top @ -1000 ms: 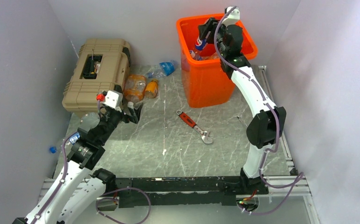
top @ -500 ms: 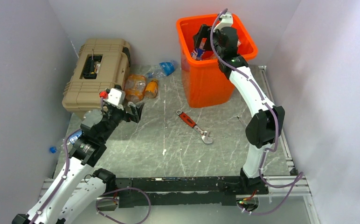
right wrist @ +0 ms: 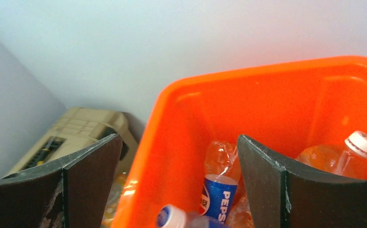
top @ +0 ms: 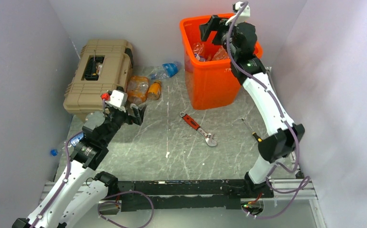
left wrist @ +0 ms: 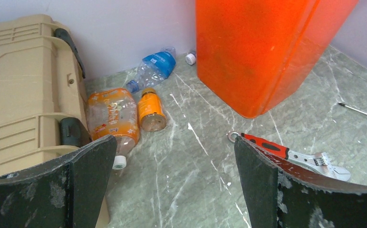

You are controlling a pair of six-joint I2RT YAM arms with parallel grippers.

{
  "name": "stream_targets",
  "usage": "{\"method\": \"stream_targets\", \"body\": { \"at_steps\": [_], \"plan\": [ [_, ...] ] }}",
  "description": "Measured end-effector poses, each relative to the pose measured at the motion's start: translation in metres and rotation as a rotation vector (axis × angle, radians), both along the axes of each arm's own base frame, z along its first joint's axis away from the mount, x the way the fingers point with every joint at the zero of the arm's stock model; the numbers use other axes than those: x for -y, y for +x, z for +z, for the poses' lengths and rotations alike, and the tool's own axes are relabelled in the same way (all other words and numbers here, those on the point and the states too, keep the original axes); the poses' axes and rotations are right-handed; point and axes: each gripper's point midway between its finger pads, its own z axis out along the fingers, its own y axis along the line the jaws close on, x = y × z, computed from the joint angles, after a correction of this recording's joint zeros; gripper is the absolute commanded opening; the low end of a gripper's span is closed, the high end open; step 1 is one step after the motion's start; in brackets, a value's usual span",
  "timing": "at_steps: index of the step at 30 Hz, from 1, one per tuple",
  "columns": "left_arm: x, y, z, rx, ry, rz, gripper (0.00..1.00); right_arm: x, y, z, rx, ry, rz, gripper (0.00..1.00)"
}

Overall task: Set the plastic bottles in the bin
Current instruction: Place the plastic bottle in the trash bin, then pick up the plastic bottle from the corner of the board.

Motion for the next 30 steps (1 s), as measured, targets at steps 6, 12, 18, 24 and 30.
{"method": "stream_targets", "body": {
  "at_steps": [6,12,18,24,30],
  "plan": [
    [-0.013,0.005,0.001,0.0,-0.005,0.077,1.0,-0.024,-0.088,0.046,0.144,0.06,0.136,0.94],
    [-0.027,0.011,-0.004,-0.031,-0.022,0.177,1.0,-0.069,-0.19,0.032,0.219,0.092,0.393,0.93],
    [-0.056,0.008,-0.008,-0.139,-0.151,0.376,0.99,-0.113,-0.252,-0.071,0.073,0.029,0.601,0.92],
    [-0.108,-0.032,-0.043,-0.316,-0.363,0.702,0.99,-0.112,-0.284,-0.187,-0.16,-0.046,0.657,0.91],
    [-0.144,-0.071,-0.083,-0.425,-0.49,0.967,0.99,-0.1,-0.306,-0.23,-0.257,-0.035,0.672,0.91]
  ]
}}
